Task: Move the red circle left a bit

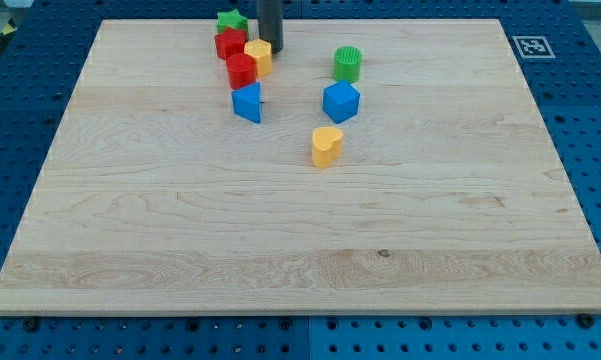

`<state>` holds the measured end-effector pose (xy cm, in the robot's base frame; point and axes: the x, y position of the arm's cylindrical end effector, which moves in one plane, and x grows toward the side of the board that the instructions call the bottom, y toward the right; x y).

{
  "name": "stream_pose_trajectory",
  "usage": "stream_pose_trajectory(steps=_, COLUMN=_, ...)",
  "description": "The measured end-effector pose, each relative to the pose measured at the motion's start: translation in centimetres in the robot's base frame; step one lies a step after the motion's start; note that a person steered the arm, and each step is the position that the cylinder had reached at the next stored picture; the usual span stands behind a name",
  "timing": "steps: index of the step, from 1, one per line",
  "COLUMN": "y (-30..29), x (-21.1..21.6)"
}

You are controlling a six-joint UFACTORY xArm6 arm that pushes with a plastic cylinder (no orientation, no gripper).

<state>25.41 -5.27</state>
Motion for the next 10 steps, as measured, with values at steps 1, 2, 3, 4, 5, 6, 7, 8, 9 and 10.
stream_pose_trajectory(steps=1, y=-0.9, x=0.0)
stream_pose_trajectory(steps=2, y=-1.0, x=0.0)
stream_pose_trajectory(steps=3, y=-1.3, x=0.0)
stream_pose_trajectory(steps=4, y=-0.1, x=0.0)
stream_pose_trajectory(steps=5, y=2.8, x=0.1)
stream_pose_trajectory(steps=6, y=3.4, x=1.4)
stream_pose_trajectory(steps=7, y=3.4, x=4.5)
stream_pose_trajectory(steps=8, y=3.4, x=5.2)
stream_pose_trajectory(steps=9, y=3.4, x=5.7)
stream_pose_trajectory(steps=10, y=3.2, x=7.1)
